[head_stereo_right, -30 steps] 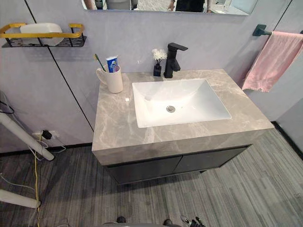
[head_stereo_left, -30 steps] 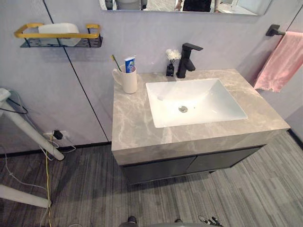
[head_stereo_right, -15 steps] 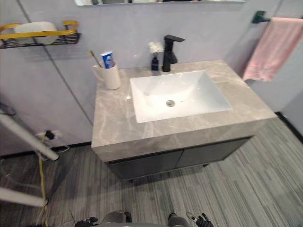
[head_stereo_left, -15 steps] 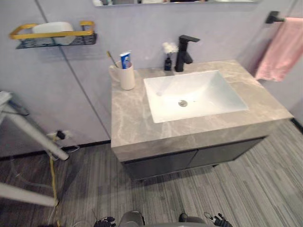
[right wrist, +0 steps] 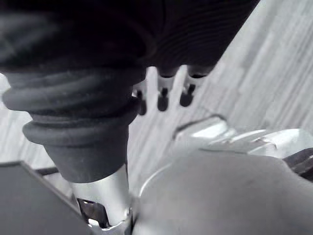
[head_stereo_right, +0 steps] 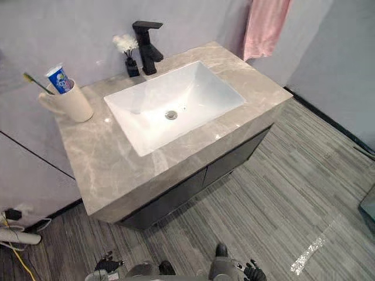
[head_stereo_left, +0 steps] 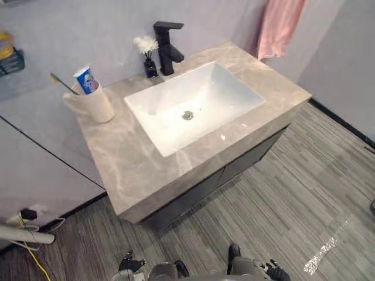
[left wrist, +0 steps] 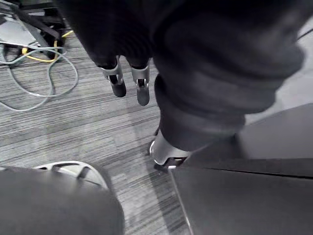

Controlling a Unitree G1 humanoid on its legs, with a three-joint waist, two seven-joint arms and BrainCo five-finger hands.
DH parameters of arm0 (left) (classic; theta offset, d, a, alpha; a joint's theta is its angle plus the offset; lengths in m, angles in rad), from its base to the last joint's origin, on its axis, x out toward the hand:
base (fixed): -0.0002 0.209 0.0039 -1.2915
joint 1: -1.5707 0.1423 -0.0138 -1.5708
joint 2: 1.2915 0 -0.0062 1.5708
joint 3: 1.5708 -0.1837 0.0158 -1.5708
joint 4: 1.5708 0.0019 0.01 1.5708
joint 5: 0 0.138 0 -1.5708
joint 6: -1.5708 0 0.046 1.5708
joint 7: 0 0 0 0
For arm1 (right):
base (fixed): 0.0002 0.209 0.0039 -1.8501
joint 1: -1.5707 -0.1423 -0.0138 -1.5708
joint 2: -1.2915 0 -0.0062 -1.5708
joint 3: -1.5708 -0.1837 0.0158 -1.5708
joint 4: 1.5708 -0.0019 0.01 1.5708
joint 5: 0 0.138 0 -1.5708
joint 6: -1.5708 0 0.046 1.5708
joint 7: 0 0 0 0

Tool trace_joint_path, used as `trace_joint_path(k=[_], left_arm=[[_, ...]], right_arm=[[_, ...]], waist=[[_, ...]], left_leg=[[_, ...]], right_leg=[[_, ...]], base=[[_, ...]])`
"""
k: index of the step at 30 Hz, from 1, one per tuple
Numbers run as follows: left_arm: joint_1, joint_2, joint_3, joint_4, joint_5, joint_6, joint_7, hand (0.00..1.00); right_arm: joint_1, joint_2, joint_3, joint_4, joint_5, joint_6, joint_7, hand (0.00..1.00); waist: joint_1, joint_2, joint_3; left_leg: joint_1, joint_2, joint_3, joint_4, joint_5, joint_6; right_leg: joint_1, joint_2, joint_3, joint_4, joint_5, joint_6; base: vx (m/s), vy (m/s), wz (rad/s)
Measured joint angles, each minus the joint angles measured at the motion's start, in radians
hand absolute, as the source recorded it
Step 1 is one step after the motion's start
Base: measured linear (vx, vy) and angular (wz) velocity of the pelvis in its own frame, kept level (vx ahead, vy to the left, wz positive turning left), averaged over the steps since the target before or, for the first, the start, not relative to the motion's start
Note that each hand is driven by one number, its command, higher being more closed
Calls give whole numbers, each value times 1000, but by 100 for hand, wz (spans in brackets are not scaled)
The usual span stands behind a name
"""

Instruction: Organize washtable

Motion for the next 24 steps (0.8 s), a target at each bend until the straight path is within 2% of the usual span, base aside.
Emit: trace_joint_path(k=[1, 2, 3, 4, 5, 6, 7, 9, 10, 13, 14, 16, 18, 19, 20, 21, 22, 23, 24], left_arm=[[17, 6, 4, 0, -11, 0, -1, 0], [23, 3, 15, 2, -18, 1, -2, 0], [30, -8, 23, 14, -19, 1, -2, 0], [47, -19, 22, 20, -19, 1, -3, 0], [44, -25, 19, 19, -20, 1, -3, 0], [37, -19, 11, 18, -21, 2, -4, 0], [21, 2, -13, 21, -24, 4, -3, 0], [18, -2, -22, 23, -30, 3, -3, 0], [19, -6, -21, 26, -30, 3, -3, 0], [18, -3, -23, 39, -29, 2, -4, 0], [18, -4, -25, 41, -29, 2, -4, 0], [3, 3, -23, 57, -28, 2, -8, 0], [-3, 5, -19, 70, -27, 0, -13, 0], [-6, 2, -16, 81, -27, -1, -16, 0], [-12, -12, -5, 96, -27, -1, -21, 0], [-17, -14, 8, 98, -27, -2, -22, 0], [-17, -10, 24, 97, -26, -4, -23, 0], [-13, 13, 36, 100, -23, -4, -23, 0], [-18, 3, 38, 114, -14, -4, -24, 0]], right_arm=[[2, 1, 4, -1, -2, 1, 0, 0], [4, 6, 9, 1, -8, 0, 1, 0], [6, 6, 11, 6, -29, -3, 2, 0], [-4, 0, 12, 16, -40, -5, 3, 0], [-20, 3, 12, 15, -40, -5, 3, 0], [-28, 9, 14, 14, -41, -1, 5, 0], [-29, 16, 16, 14, -41, -1, 5, 0], [-25, 15, 12, 16, -40, -5, 5, 0], [-25, 14, 13, 17, -40, -6, 5, 0], [-25, 13, 41, 17, -46, -8, 7, 0], [-27, 8, 52, 17, -53, -9, 7, 0], [-26, 8, 52, 16, -68, -11, 6, 0], [-23, 5, 49, 19, -68, -11, 4, 0], [-23, 6, 45, 18, -67, -12, 4, 0], [-34, -2, 25, 21, -69, -15, 5, 0], [-43, -2, 8, 16, -70, -16, 4, 0], [-42, -1, 5, 14, -73, -18, 5, 0], [-21, 8, -1, 13, -77, -19, 6, 0], [-27, -3, -12, 15, -78, -18, 4, 0]], waist=[[10, -15, -11], [19, -20, -16], [44, -18, -38], [57, -1, -68], [52, -9, -68], [42, -21, -63], [47, -29, -50], [43, -17, -45], [37, -19, -39], [33, -24, -37], [31, -21, -36], [25, -24, -31], [20, -27, -24], [16, -26, -22], [11, 20, -22], [10, 19, -11], [-4, 3, 1], [1, -42, 1], [-6, -33, 9]], left_leg=[[17, -4, 24, 28, 0, 0], [18, -15, 12, 39, 0, 0], [15, -22, -30, 16, 8, 4], [-4, -10, -28, -23, 16, -12], [-8, -8, -12, -23, 11, -19], [-10, -12, 5, -29, 12, -22], [-1, -17, 19, -40, 20, -38], [23, -15, -14, -57, 46, -67], [48, -1, -17, -48, 47, -70], [67, 12, -76, -14, 47, -71], [63, 12, -132, -9, 47, -71], [66, 13, -192, 6, 48, -71], [81, 13, -198, 2, 47, -71], [103, 12, -178, -41, 42, -70], [126, 47, -112, -125, -7, -118], [135, 66, -35, -121, -10, -121], [162, 51, 15, -118, -19, -138], [185, 2, 70, -117, -35, -139], [192, -15, 70, -117, -53, -110]], right_leg=[[2, -7, -28, 18, -7, -10], [3, 4, -26, 7, -1, -6], [18, 25, 10, -86, 26, 33], [33, 36, 45, -178, 35, 62], [21, 33, 42, -154, 7, 54], [6, 22, 31, -116, -28, 62], [5, 29, 32, -150, -16, 88], [38, 67, 50, -198, 19, 69], [51, 85, 72, -196, 19, 68], [68, 114, 137, -196, 25, 54], [69, 129, 172, -211, 34, 47], [63, 169, 242, -261, 77, 43], [64, 187, 291, -308, 83, 40], [65, 190, 285, -349, 80, 34], [59, 200, 215, -381, 78, 9], [-3, 205, 137, -261, 87, -9], [-32, 201, 89, -164, 82, -16], [-20, 206, 126, -173, 92, -23], [-21, 243, 213, -201, 133, -15]], base=[[82, 45, -78], [32, 10, -115], [-5, -113, -135], [-13, -117, -126], [0, -152, -79], [-15, -86, -53], [-40, -130, -51], [-36, -145, -53], [-45, -127, -50], [-83, -97, -69], [-85, -45, -87], [-122, -48, -118], [-127, -14, -121], [-103, 48, -141], [-69, 53, -187], [-7, 64, -206], [67, 30, -237], [51, 26, -262], [-29, 18, -340]])
